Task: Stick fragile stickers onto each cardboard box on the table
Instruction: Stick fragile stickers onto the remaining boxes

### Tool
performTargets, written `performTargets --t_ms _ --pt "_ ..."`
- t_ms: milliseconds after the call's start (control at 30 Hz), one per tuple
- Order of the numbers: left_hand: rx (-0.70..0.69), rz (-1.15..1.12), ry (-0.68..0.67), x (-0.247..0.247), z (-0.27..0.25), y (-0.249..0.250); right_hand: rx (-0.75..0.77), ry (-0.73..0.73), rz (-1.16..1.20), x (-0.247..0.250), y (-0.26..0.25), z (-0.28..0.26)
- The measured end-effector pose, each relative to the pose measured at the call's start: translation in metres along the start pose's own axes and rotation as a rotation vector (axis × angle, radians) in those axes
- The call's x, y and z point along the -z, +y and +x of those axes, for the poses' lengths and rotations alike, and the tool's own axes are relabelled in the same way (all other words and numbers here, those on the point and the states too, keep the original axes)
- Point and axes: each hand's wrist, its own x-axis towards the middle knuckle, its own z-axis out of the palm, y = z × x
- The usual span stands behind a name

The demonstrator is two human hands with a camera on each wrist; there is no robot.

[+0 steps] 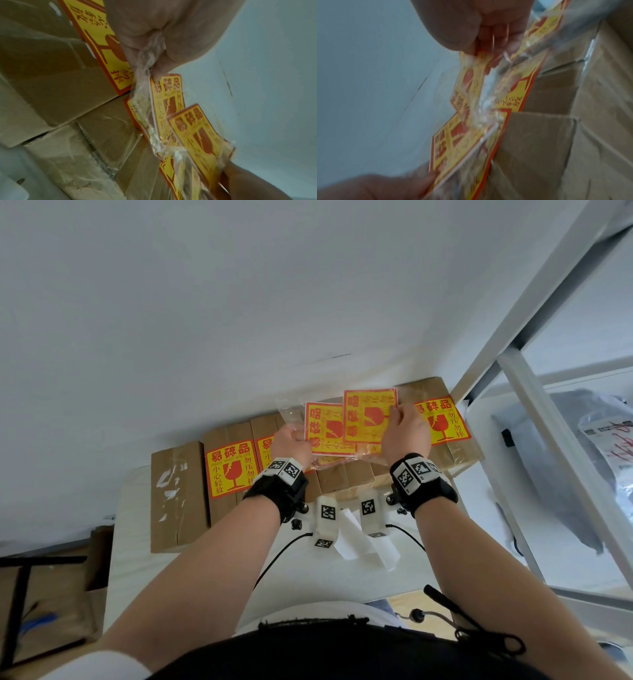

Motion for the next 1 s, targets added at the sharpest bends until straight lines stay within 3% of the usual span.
performTargets --t_ms 133,367,733,867,1000 --pt "0.052 0.056 0.053 0.001 0.004 -0.001 -0.057 0.114 0.103 0.021 -0.002 0.004" --pt "0.063 0.129 0.055 -0.006 -0.002 0.004 0.028 0.227 0.343 0.040 -0.021 0.002" --pt "0.103 -0.025 0.050 -0.001 -0.001 0.000 0.083 0.434 0.601 0.062 -0.048 0.008" --pt "0.068 -0.184 0.105 0.002 -0.009 0.014 0.094 0.317 0.603 0.056 -0.060 0.005" --pt "-0.106 0.060 0.211 0.020 -0.011 0.027 0.109 0.219 0.506 0.043 -0.065 -0.008"
